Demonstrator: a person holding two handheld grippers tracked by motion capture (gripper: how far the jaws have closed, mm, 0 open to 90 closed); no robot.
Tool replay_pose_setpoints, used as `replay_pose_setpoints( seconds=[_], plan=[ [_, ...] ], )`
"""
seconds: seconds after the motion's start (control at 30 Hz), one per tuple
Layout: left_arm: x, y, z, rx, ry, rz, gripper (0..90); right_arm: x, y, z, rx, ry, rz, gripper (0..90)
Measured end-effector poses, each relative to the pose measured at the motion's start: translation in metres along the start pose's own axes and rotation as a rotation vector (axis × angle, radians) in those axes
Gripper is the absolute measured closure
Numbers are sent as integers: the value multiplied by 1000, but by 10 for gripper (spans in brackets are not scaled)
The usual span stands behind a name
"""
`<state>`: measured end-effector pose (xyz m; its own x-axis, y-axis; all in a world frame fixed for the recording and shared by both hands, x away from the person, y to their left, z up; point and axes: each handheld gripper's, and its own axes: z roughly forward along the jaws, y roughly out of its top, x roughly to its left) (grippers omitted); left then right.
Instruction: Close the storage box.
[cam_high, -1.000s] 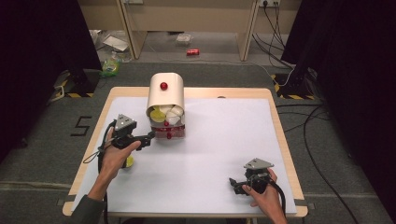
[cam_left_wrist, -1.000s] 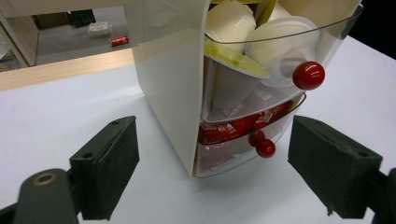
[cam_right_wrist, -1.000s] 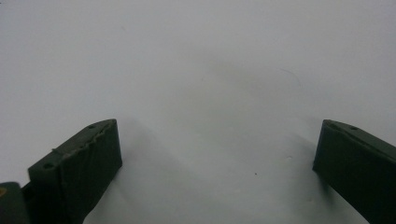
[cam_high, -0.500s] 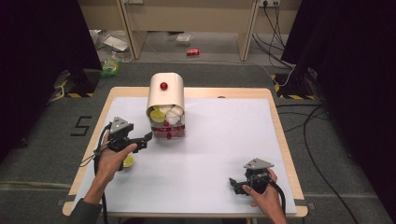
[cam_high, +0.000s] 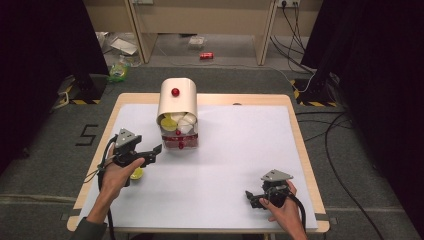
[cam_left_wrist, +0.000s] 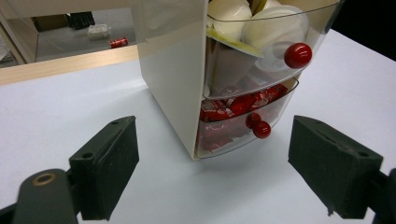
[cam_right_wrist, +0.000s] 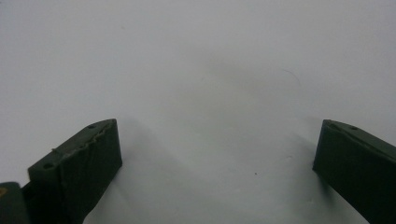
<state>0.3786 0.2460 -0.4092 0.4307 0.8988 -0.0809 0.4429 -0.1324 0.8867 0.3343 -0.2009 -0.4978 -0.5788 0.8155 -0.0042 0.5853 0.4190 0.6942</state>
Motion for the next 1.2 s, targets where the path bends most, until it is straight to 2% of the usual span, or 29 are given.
replay_pose_setpoints(
  seconds=[0.37, 0.87, 1.2],
  plan=[
    [-3, -2, -7, -8, -17, 6, 156, 0, 0, 0, 0, 0, -2, 11],
    [-11, -15, -20, -28, -52, -3, 156, 0, 0, 0, 0, -1, -2, 10],
    [-16, -20, -31, -46, -65, 19, 153, 0, 0, 0, 0, -2, -1, 10]
  ],
)
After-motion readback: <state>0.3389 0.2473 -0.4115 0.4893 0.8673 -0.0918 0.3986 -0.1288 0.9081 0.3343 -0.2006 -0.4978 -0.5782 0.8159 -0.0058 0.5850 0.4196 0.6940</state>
